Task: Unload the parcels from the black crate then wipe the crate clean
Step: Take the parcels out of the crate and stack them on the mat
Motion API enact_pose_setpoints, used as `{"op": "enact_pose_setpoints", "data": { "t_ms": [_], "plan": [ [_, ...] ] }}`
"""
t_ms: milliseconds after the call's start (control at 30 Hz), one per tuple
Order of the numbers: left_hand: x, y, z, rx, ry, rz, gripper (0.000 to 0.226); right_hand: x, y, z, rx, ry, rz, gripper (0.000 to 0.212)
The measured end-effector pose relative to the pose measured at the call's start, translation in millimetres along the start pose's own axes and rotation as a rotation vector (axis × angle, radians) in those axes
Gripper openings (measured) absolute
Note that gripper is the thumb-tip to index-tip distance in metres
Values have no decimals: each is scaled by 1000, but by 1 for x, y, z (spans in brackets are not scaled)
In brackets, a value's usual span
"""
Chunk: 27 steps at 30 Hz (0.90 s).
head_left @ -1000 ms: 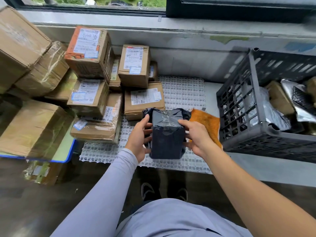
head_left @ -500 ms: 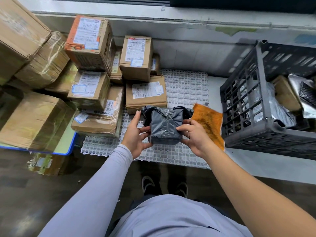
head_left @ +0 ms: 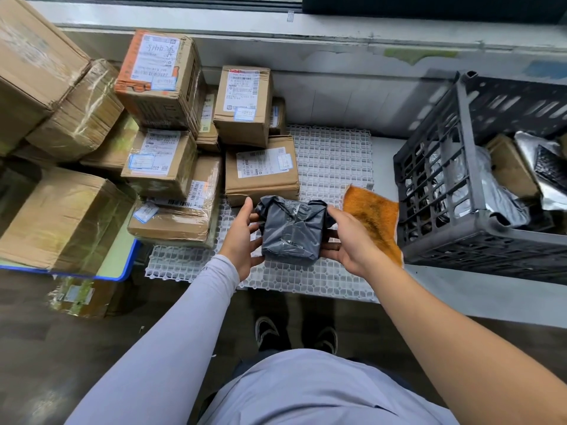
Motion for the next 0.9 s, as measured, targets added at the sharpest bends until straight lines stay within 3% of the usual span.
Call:
{"op": "enact_pose_setpoints", "data": {
  "t_ms": [200,433,633,900],
  "plan": [
    [5,1,-9,79,79,45,60,5,-3,3,-163,-8,29,47],
    [7,-5,-15,126,129,129,60,8,-9,1,-172,-133,-13,19],
    [11,-4,-15,109,122,106,45,9,-7,-2,-118,-96,25,18],
    [7,0,-7,-82,137,42,29,7,-8,-9,147,-63,7,49]
  ]
}}
Point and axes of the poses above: each hand's wrist, its own y-axis towards the middle knuckle, its own x-axis out of the back of the hand, z = x × y, the point moved 3 cm from there along y, towards the middle knuckle, and after that the axes turned 8 degrees about -x, right-handed, at the moved point
